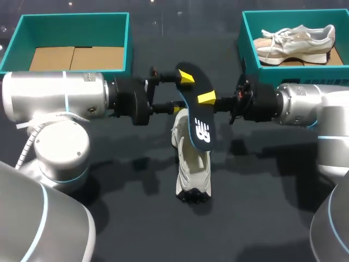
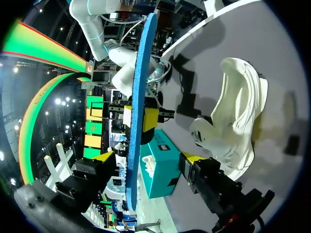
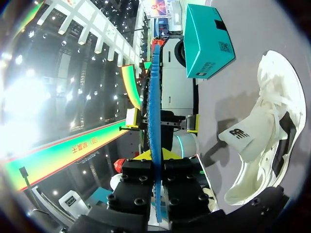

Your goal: Take the shoe out of the shoebox, open the shoe tongue, remove and reinsert the insole, then place the shoe into the shoebox

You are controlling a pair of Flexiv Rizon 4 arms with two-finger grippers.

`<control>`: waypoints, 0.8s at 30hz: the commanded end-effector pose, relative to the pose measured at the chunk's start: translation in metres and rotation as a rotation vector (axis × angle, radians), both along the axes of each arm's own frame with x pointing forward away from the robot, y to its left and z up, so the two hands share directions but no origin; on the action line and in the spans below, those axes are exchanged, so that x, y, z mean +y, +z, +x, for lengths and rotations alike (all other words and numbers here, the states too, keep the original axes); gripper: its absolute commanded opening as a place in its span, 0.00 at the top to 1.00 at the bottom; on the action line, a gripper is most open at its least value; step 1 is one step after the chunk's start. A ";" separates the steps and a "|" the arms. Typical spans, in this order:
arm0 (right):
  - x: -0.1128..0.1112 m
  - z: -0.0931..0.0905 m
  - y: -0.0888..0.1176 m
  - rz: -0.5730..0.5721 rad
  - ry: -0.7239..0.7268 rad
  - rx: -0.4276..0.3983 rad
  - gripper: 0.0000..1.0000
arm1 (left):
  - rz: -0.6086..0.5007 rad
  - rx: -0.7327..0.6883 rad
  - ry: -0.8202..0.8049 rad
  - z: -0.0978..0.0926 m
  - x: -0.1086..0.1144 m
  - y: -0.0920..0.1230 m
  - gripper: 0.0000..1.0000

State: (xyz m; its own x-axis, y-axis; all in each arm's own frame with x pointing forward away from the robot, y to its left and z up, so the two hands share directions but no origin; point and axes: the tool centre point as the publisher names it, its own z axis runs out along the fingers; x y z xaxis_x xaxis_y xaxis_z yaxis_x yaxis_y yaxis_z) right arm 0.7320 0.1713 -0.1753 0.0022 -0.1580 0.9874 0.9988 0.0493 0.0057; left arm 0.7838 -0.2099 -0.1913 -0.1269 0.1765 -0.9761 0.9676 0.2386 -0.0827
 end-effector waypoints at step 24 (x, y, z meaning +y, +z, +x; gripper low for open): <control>0.006 -0.007 -0.006 -0.045 -0.023 0.011 1.00 | -0.032 -0.058 -0.012 -0.009 -0.016 -0.005 0.56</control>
